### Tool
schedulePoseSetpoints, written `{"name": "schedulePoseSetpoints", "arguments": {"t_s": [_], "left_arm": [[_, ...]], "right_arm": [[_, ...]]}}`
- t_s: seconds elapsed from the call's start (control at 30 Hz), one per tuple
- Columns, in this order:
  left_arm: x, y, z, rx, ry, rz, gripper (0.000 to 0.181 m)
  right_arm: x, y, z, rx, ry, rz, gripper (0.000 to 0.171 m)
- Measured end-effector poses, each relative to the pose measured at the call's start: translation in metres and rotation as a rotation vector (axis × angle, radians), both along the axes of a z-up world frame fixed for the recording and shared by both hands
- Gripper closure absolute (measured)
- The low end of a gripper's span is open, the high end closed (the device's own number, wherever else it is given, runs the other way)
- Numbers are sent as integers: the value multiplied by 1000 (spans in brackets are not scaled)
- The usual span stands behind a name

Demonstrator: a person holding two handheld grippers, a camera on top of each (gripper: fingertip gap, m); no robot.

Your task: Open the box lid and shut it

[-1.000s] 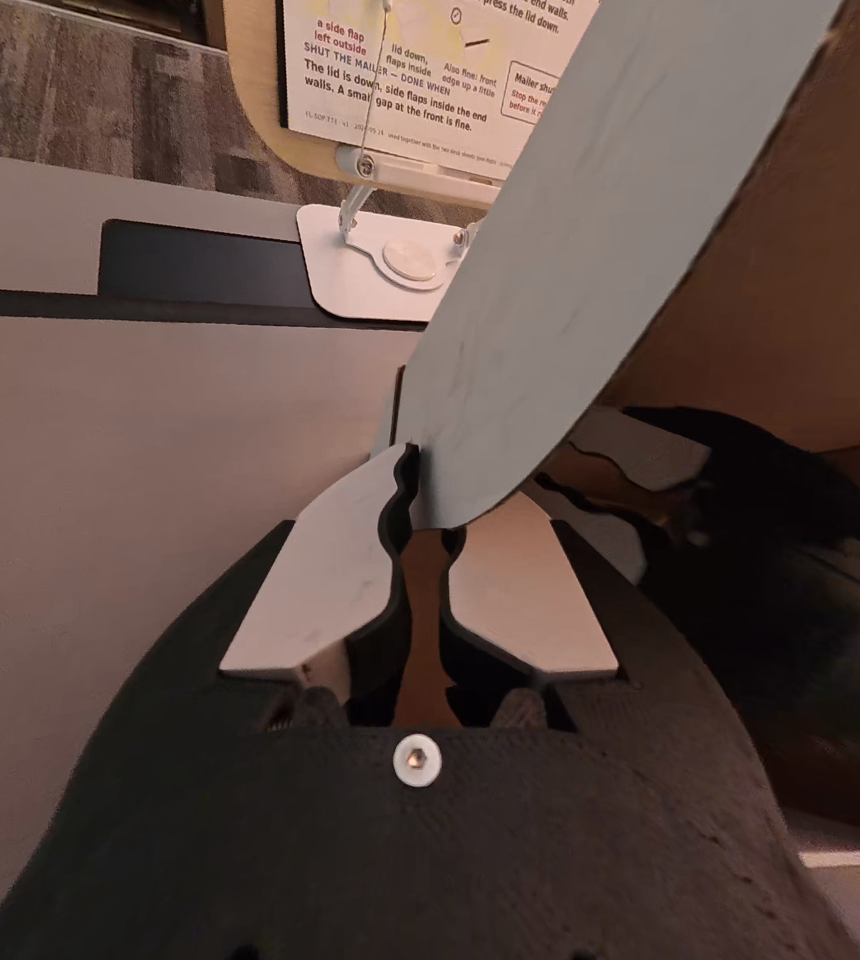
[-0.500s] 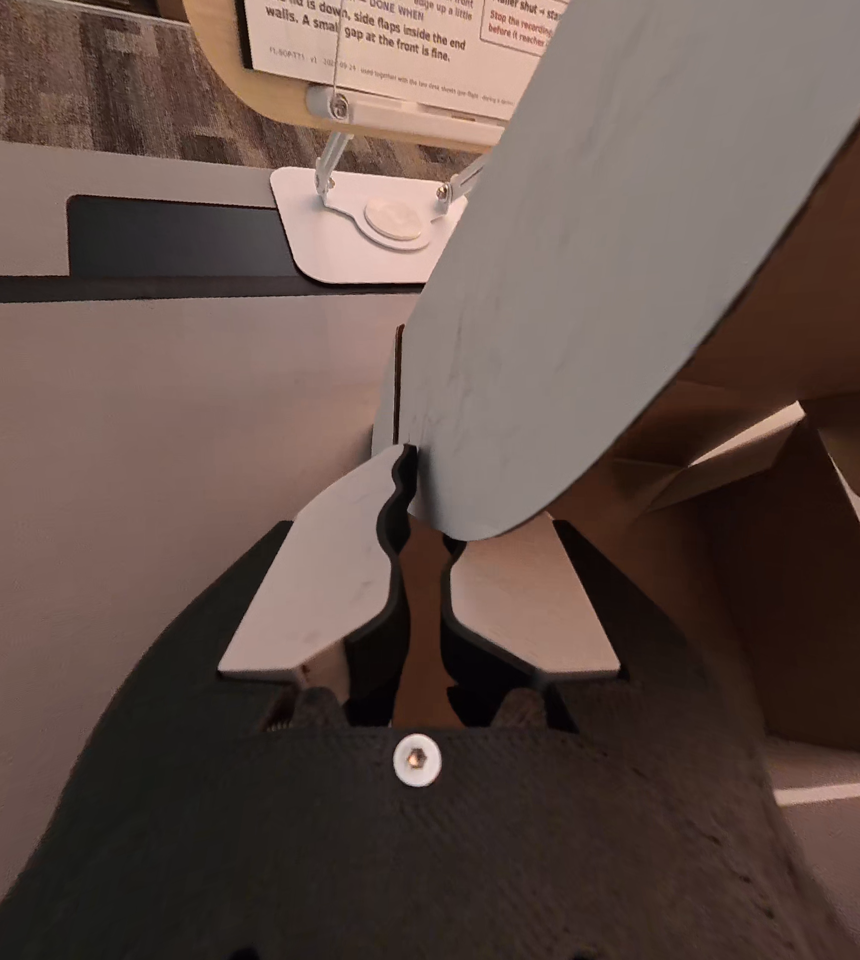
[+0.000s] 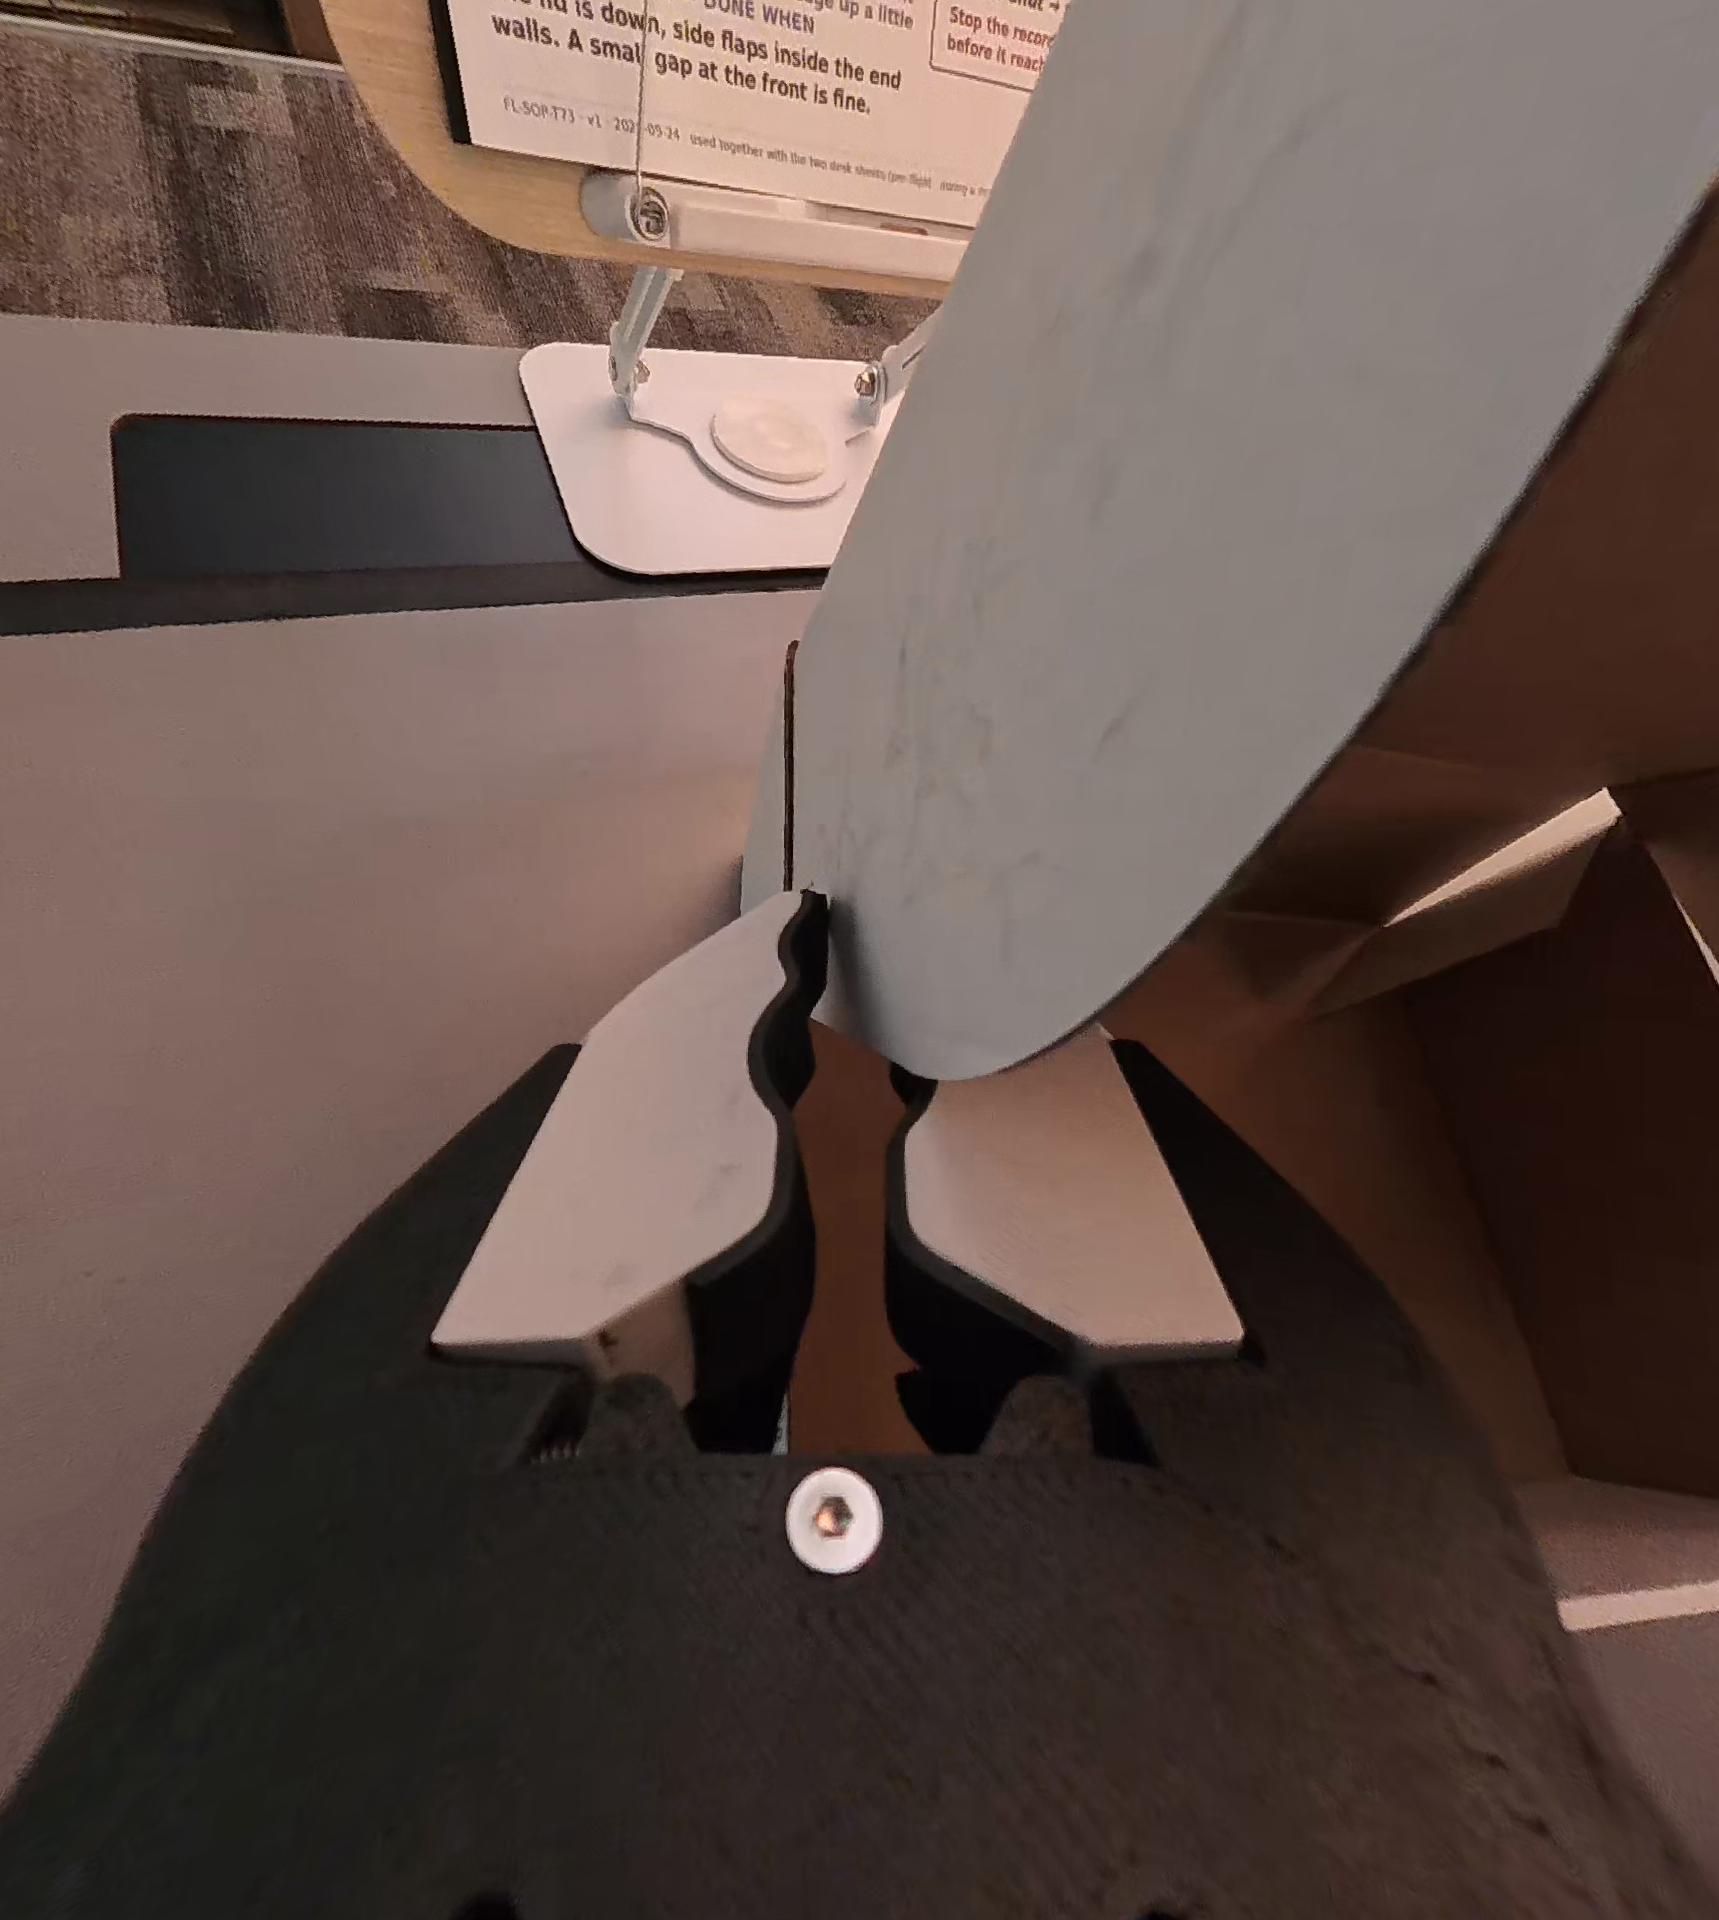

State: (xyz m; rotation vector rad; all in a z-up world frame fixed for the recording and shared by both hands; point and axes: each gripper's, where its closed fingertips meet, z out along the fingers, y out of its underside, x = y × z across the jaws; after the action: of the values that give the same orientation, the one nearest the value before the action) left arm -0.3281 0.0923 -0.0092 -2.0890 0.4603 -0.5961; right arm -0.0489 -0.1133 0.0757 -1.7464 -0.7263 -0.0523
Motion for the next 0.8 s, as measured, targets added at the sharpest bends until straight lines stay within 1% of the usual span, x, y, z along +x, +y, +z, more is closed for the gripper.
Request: {"name": "schedulePoseSetpoints", "arguments": {"t_s": [0.03, 0.1, 0.13, 0.17, 0.2, 0.27, 0.3, 0.33, 0.37, 0.47, 0.5, 0.57, 0.6, 0.63, 0.7, 0.77, 0.8], "left_arm": [[0, -1, -1, -4, 7, -5, 172], [-2, -3, -3, -14, 23, -13, 173], [-3, -3, -3, -18, 29, -13, 172], [-5, -4, -3, -18, 32, -6, 169], [-8, -4, -2, -12, 36, 3, 161], [-13, -6, 1, 6, 45, 12, 153], [-17, -8, 3, 17, 52, 26, 149], [-22, -11, 7, 33, 55, 48, 142], [-28, -15, 13, 56, 57, 73, 139], [-39, -37, 41, 193, 74, 142, 132], [-35, -48, 52, 254, 66, 135, 129], [-5, -78, 67, 333, 29, 31, 142], [17, -93, 66, 326, 14, -48, 143], [42, -107, 58, 287, 9, -143, 140], [94, -138, 30, 175, 21, -375, 134], [133, -167, -2, 102, 72, -572, 141], [146, -176, -12, 115, 104, -620, 144]], "right_arm": [[7, 6, -20, -30, 46, -49, 99], [13, 19, -52, -78, 132, -92, 103], [19, 28, -61, -67, 166, -134, 110], [21, 35, -65, -48, 198, -144, 122], [21, 40, -66, -30, 221, -145, 135], [22, 46, -66, -9, 238, -149, 162], [19, 47, -63, 2, 235, -139, 164], [20, 49, -60, 20, 212, -151, 165], [21, 49, -57, 44, 175, -169, 166], [25, 49, -50, 92, 80, -229, 168], [23, 49, -49, 85, 76, -230, 168], [21, 49, -49, 70, 80, -236, 167], [21, 50, -49, 65, 76, -242, 167], [22, 51, -49, 56, 79, -246, 167], [21, 50, -48, 30, 110, -245, 168], [22, 50, -46, 6, 132, -247, 168], [22, 50, -45, -7, 141, -249, 167]]}}
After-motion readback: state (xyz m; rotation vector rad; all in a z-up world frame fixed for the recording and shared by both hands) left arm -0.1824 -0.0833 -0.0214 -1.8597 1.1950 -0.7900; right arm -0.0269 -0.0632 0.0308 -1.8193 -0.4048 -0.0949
